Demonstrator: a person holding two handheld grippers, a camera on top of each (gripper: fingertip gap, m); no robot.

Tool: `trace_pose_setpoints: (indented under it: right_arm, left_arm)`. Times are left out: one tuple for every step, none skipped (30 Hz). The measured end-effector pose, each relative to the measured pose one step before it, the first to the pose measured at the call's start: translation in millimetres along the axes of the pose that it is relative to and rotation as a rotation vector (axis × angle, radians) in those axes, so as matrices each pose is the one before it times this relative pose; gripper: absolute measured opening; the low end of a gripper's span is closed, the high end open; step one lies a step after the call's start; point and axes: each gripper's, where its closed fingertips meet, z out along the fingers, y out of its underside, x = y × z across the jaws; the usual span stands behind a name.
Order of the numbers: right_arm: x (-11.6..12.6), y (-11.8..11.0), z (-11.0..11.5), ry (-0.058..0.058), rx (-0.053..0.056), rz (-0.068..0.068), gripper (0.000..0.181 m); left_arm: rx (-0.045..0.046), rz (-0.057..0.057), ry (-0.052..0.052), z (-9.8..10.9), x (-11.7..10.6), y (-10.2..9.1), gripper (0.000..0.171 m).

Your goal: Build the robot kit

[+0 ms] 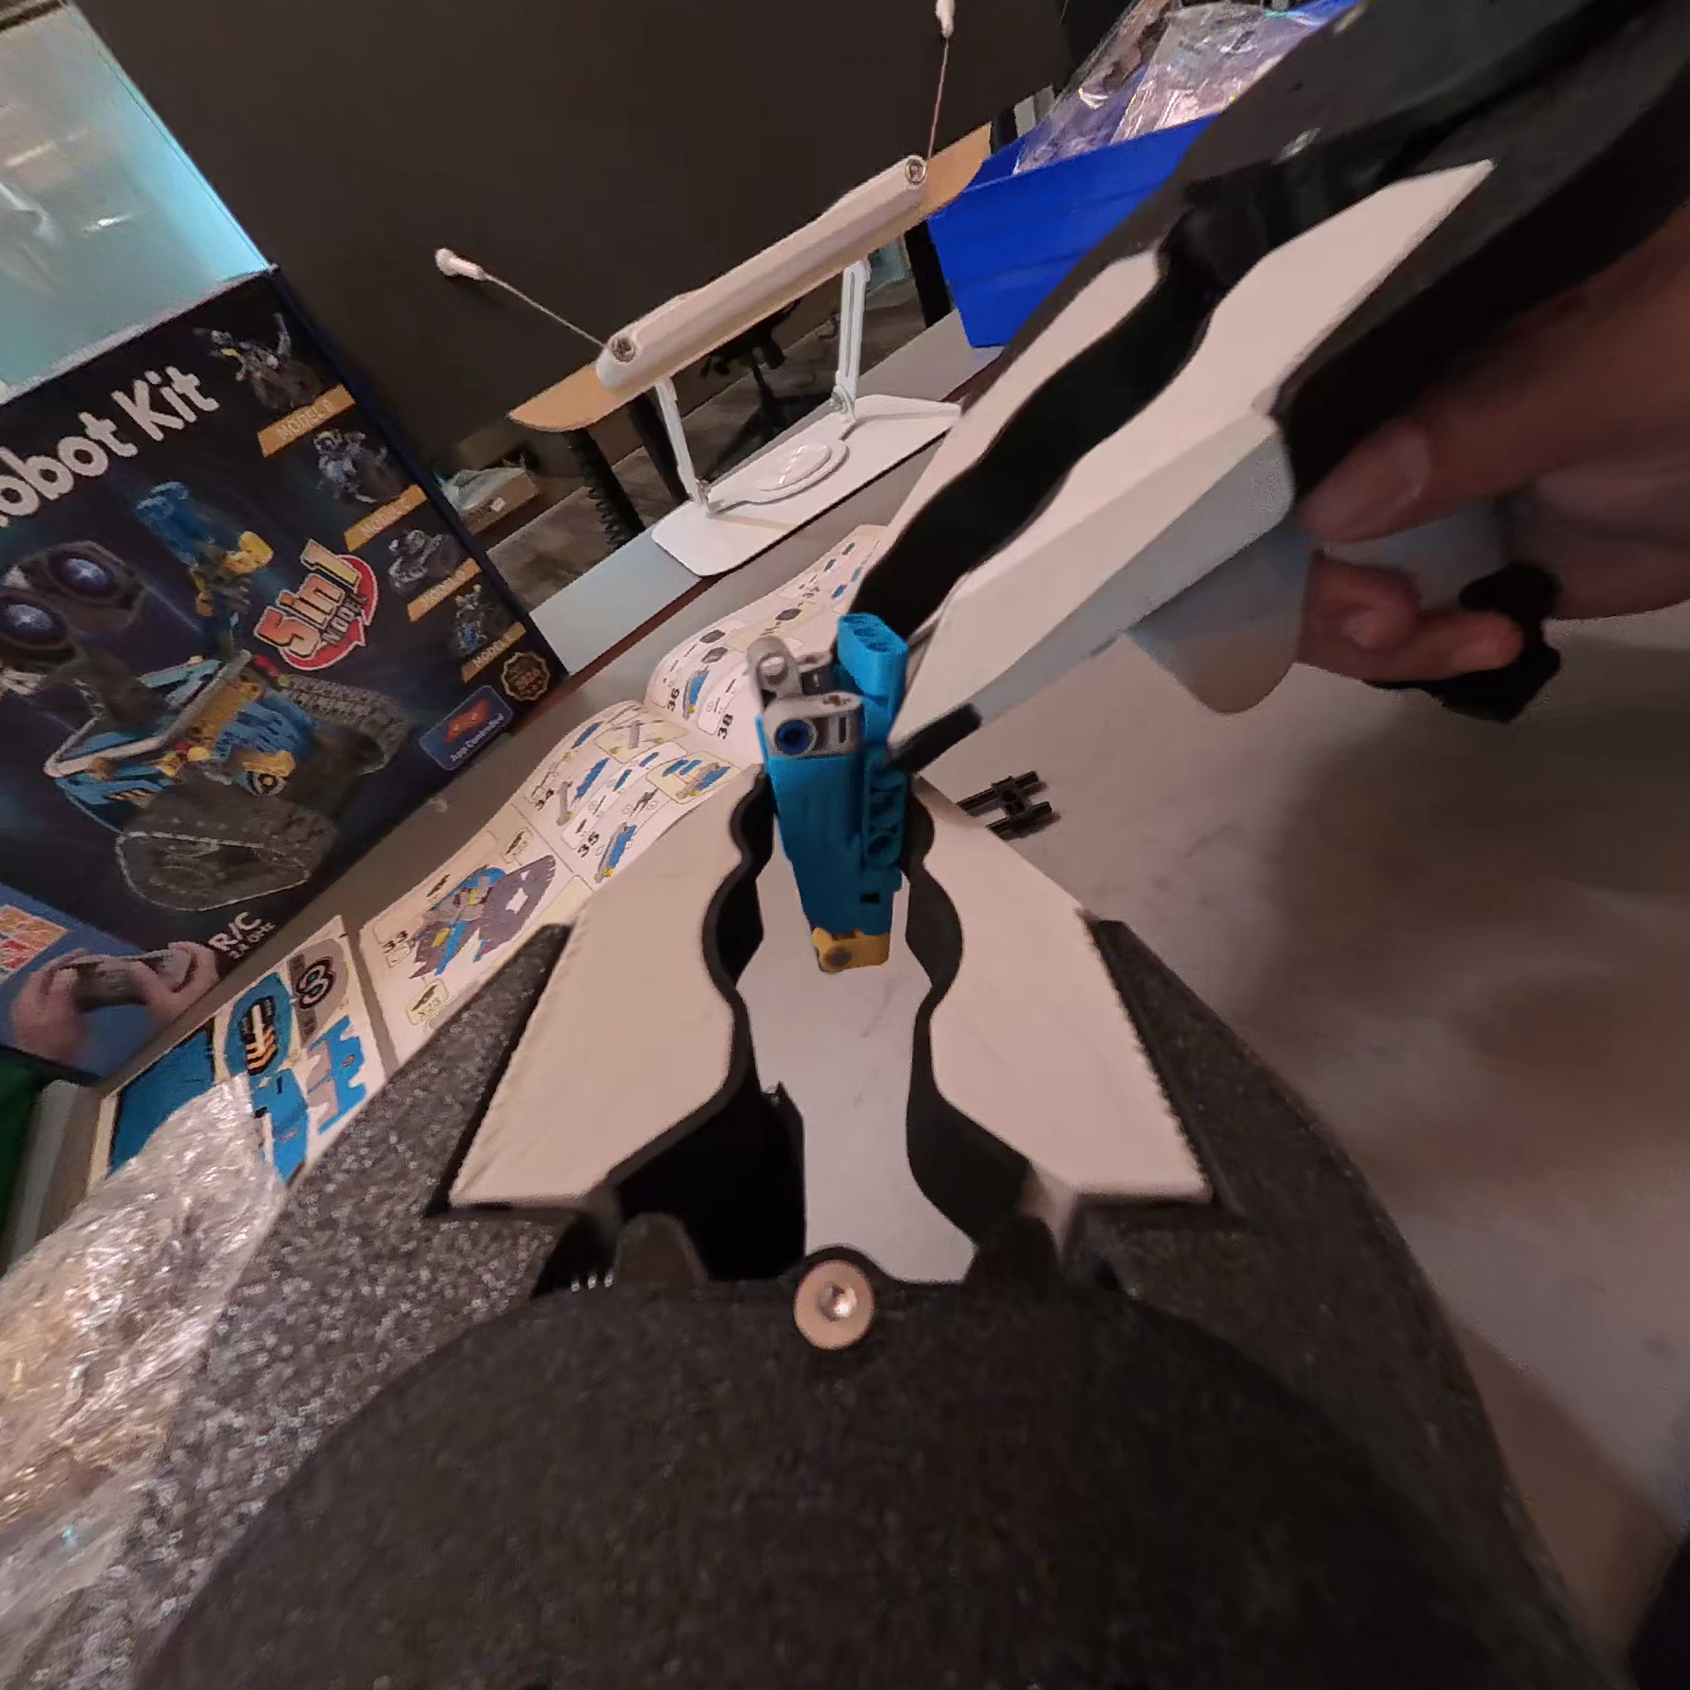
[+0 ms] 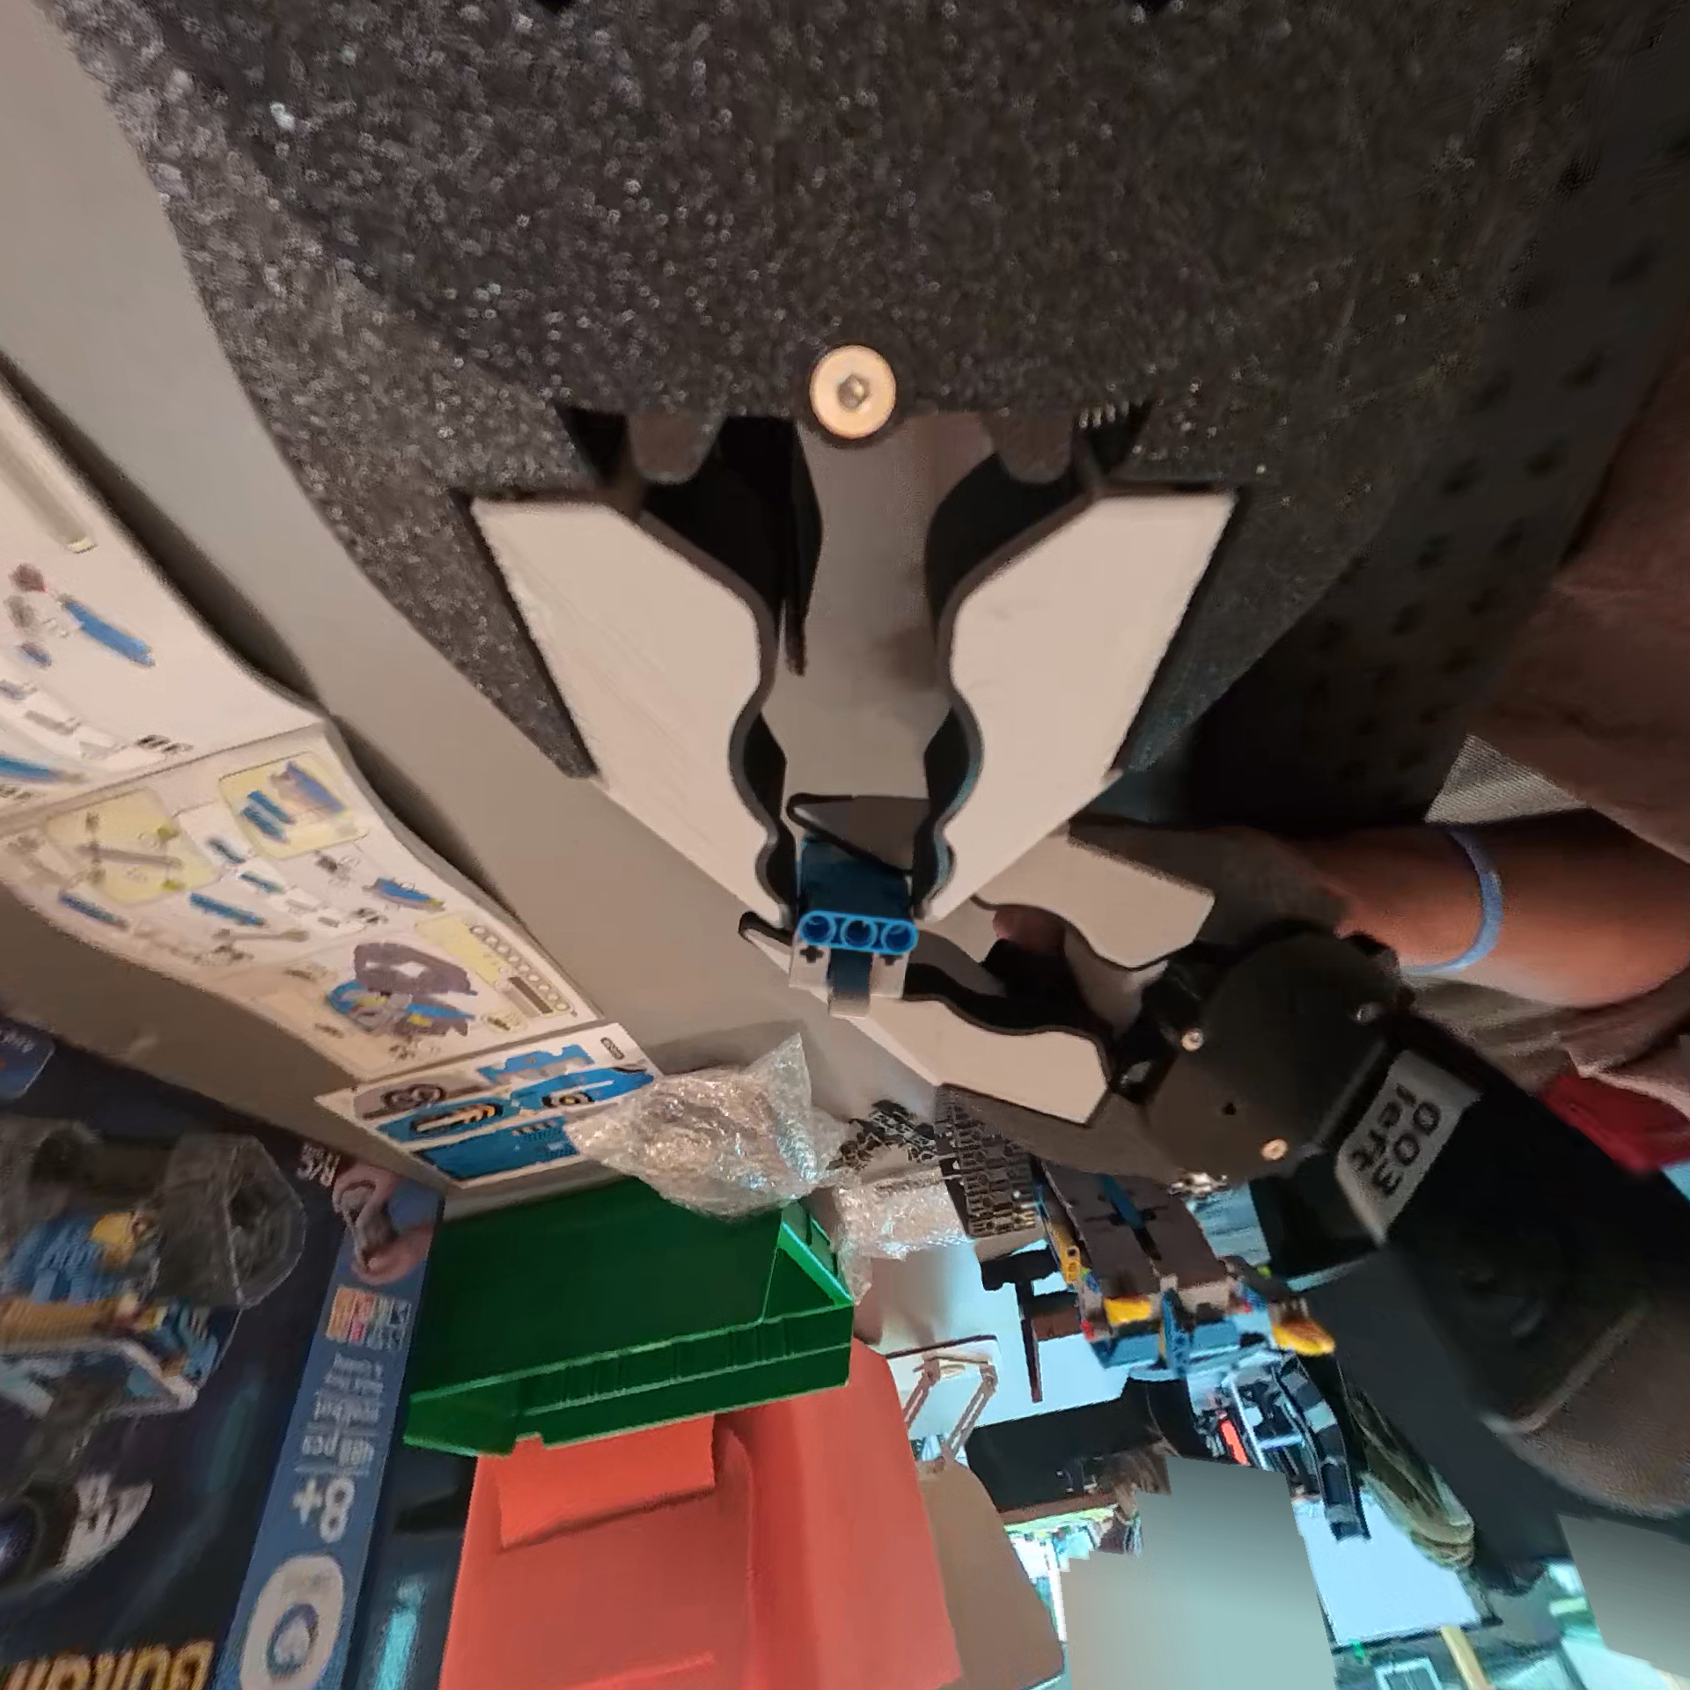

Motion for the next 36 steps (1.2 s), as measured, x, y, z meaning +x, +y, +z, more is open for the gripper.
trace_pose_setpoints:
  right_arm:
    - [-0.08, -1.82, -3.19, 0.0027, 0.0056, -0.0519, 0.025]
    - [-0.60, -2.17, -3.91, -0.0015, 0.0073, -0.0648, 0.027]
    - [-1.81, -2.18, -4.67, -0.0061, 0.0083, -0.0745, 0.027]
    - [-3.93, -1.91, -5.00, -0.0147, 0.0086, -0.0720, 0.027]
    - [-6.08, -0.03, -4.46, -0.0264, -0.0040, -0.0627, 0.030]
    - [-7.07, 4.17, -3.23, -0.0374, -0.0306, -0.0418, 0.037]
    - [-2.79, 7.49, -1.96, -0.0172, -0.0481, -0.0210, 0.042]
    - [-2.17, 6.77, -1.84, -0.0154, -0.0380, -0.0133, 0.044]
    - [-4.02, 3.06, -1.69, -0.0246, -0.0154, -0.0067, 0.043]
    - [-4.14, -0.31, -1.44, -0.0258, 0.0013, -0.0001, 0.041]
    - [-0.81, -2.63, -1.26, -0.0029, 0.0108, -0.0080, 0.039]
    - [-0.51, -4.34, -1.41, 0.0019, 0.0197, -0.0176, 0.037]
    - [-0.91, -4.14, -1.23, 0.0000, 0.0201, -0.0131, 0.034]
    - [-1.69, -3.09, -0.78, -0.0067, 0.0184, -0.0059, 0.031]
    - [-2.08, -0.23, -0.02, -0.0132, 0.0038, 0.0033, 0.028]
    - [-1.02, 1.87, 0.55, -0.0083, -0.0093, 0.0083, 0.026]
    - [0.25, 1.57, 0.39, -0.0009, -0.0083, 0.0046, 0.025]
    - [0.34, 0.99, 0.01, 0.0010, -0.0043, 0.0000, 0.025]
    - [1.13, 0.97, -0.32, 0.0066, -0.0052, -0.0060, 0.021]
    - [0.98, 0.57, -0.04, 0.0084, -0.0028, -0.0073, 0.020]
    - [0.55, -0.39, 0.32, 0.0057, 0.0042, -0.0026, 0.019]
    - [-0.36, 0.64, 1.01, -0.0008, -0.0025, 0.0002, 0.015]
    - [-0.10, 1.00, 1.18, 0.0023, -0.0033, -0.0025, 0.013]
    - [-0.69, 0.80, 0.48, -0.0024, -0.0027, -0.0054, 0.013]
    - [-1.43, 0.02, 0.06, -0.0072, 0.0016, -0.0042, 0.013]
    - [-0.19, -0.40, -0.32, -0.0024, 0.0021, 0.0008, 0.012]
    - [0.34, -0.53, -0.25, -0.0027, 0.0004, 0.0045, 0.012]
    - [0.15, -0.35, 0.05, -0.0040, -0.0016, 0.0076, 0.011]
    - [0.69, 0.16, 0.22, -0.0016, -0.0032, 0.0080, 0.011]
    - [0.22, 0.80, 0.48, -0.0011, -0.0050, 0.0039, 0.011]
    - [-0.08, 0.73, 0.63, -0.0019, -0.0044, 0.0037, 0.011]
    - [0.23, -0.35, 0.32, -0.0028, 0.0027, 0.0132, 0.011]
    - [0.06, -0.91, 0.07, -0.0038, 0.0074, 0.0147, 0.010]
    - [-0.32, -0.15, -0.07, -0.0062, 0.0019, 0.0083, 0.010]
    - [-0.33, 0.60, 0.01, -0.0049, -0.0044, 0.0018, 0.010]
    - [-0.49, 0.07, -0.20, -0.0024, 0.0009, 0.0013, 0.010]
  left_arm:
    - [-0.00292, -0.0287, 0.0413, 0.39, 3.02, 1.84, 0.025]
    - [0.00978, -0.0451, 0.0616, -0.31, 5.45, -0.50, 0.025]
    - [0.02394, -0.0476, 0.0569, -1.45, 4.67, -3.41, 0.025]
    - [0.02354, -0.0398, 0.0581, -1.57, 5.62, -3.26, 0.024]
    - [0.01486, -0.0396, 0.0625, -0.96, 6.67, -1.49, 0.024]
    - [0.00811, -0.0395, 0.0599, -0.50, 6.65, -0.75, 0.024]
    - [0.00613, -0.0310, 0.0470, -0.32, 5.38, -0.83, 0.024]
    - [0.00401, -0.0185, 0.0467, 0.17, 6.11, -0.24, 0.023]
    - [-0.00377, -0.0113, 0.0374, 0.70, 5.75, 0.97, 0.023]
    - [-0.00761, 0.0019, 0.0277, 1.15, 5.19, 1.26, 0.023]
    - [-0.01362, 0.0071, 0.0224, 1.90, 4.69, 2.38, 0.023]
    - [-0.01889, 0.0083, 0.0142, 2.07, 3.39, 3.24, 0.023]
    - [-0.01698, 0.0102, 0.0075, 1.87, 2.22, 2.78, 0.023]
    - [-0.00887, 0.0068, 0.0040, 1.11, 1.41, 1.43, 0.023]
    - [-0.00522, 0.0003, 0.0047, 0.49, 0.98, 0.91, 0.023]
    - [-0.00797, -0.0064, 0.0046, 0.34, 0.30, 1.44, 0.023]
    - [-0.00644, -0.0047, 0.0015, 0.31, -0.13, 1.27, 0.023]
    - [-0.00145, -0.0024, 0.0008, 0.16, -0.15, 0.10, 0.023]
    - [0.00526, -0.0038, -0.0004, -0.31, -0.41, -0.76, 0.022]
    - [0.00510, -0.0083, -0.0018, -0.57, -1.06, -0.82, 0.022]
    - [0.00199, -0.0096, 0.0000, -0.64, -1.09, -0.15, 0.022]
    - [-0.00037, -0.0060, 0.0018, -0.29, -0.32, 0.16, 0.022]
    - [-0.00762, 0.0029, -0.0050, 0.19, -0.58, 1.29, 0.022]
    - [-0.00742, 0.0091, -0.0040, 0.56, 0.18, 1.21, 0.022]
    - [-0.00288, 0.0051, -0.0013, 0.49, 0.45, 0.24, 0.022]
    - [0.00311, 0.0009, -0.0018, -0.27, -0.08, -0.79, 0.021]
    - [0.00353, -0.0043, 0.0024, -0.42, 0.08, -0.73, 0.021]
    - [0.00218, -0.0072, 0.0023, -0.16, -0.17, -0.37, 0.021]
    - [-0.00055, -0.0048, -0.0019, -0.22, -0.78, -0.03, 0.021]
    - [-0.00387, -0.0014, -0.0016, -0.08, -0.42, 0.67, 0.021]
    - [-0.00136, -0.0047, -0.0005, -0.18, -0.32, 0.38, 0.020]
    - [0.00386, -0.0049, 0.0013, -0.50, -0.02, -0.66, 0.020]
    - [0.00326, -0.0014, 0.0020, -0.40, 0.25, -0.59, 0.020]
    - [-0.00121, 0.0032, -0.0015, -0.04, 0.07, 0.09, 0.020]
    - [-0.00292, 0.0032, -0.0017, 0.33, 0.17, 0.50, 0.020]
    - [0.00163, 0.0012, 0.0011, -0.17, 0.44, -0.42, 0.020]
